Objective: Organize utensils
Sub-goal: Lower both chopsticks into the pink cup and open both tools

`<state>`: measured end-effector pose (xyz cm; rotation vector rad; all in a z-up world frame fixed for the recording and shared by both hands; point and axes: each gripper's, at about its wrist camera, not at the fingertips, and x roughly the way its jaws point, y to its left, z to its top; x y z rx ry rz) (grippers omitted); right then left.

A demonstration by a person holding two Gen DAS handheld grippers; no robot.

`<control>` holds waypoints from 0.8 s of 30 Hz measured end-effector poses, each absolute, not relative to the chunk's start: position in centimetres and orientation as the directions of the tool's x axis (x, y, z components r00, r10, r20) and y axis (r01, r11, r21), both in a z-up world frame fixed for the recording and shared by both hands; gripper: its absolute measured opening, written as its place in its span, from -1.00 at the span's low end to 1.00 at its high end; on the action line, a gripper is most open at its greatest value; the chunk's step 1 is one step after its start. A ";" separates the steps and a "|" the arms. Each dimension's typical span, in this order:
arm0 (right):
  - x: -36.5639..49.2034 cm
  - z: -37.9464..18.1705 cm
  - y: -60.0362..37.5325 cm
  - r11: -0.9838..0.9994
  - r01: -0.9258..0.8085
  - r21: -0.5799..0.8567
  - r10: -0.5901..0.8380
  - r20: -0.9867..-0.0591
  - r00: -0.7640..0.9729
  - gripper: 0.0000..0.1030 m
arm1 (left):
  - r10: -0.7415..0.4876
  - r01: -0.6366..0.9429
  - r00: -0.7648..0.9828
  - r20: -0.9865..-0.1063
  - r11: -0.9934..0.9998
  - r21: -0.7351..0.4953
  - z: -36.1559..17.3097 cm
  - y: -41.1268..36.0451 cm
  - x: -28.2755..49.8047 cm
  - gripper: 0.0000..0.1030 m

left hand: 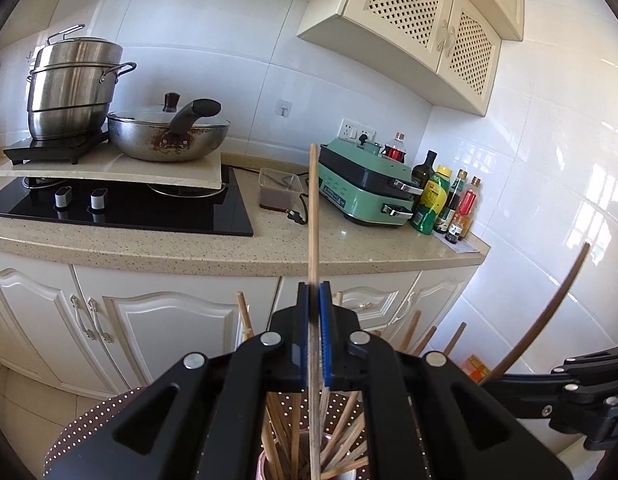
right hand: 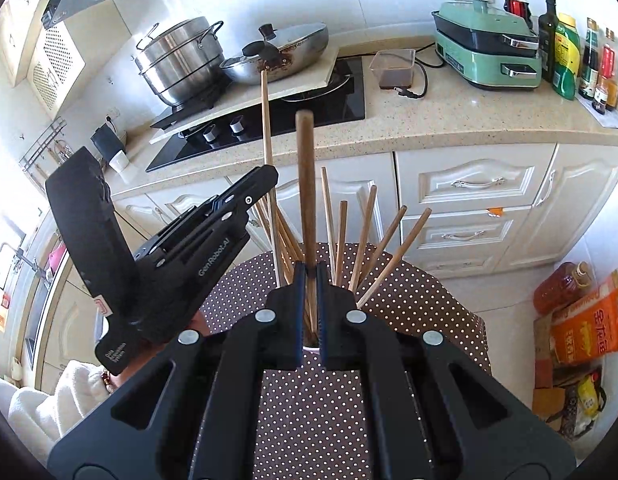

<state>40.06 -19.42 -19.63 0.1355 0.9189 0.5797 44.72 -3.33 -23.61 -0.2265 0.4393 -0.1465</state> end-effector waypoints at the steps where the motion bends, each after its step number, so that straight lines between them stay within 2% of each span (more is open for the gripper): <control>1: 40.1 -19.8 -19.3 0.840 -0.414 0.351 0.526 -0.714 0.462 -0.89 | -0.184 0.086 0.897 -0.402 0.965 -0.248 -23.7 -3.3 44.8 -0.90; 24: 40.7 -26.3 -16.2 0.841 -0.421 0.339 0.493 -0.801 0.339 -0.89 | -0.103 0.019 0.899 -0.425 0.980 -0.199 -27.6 -3.7 45.1 -0.90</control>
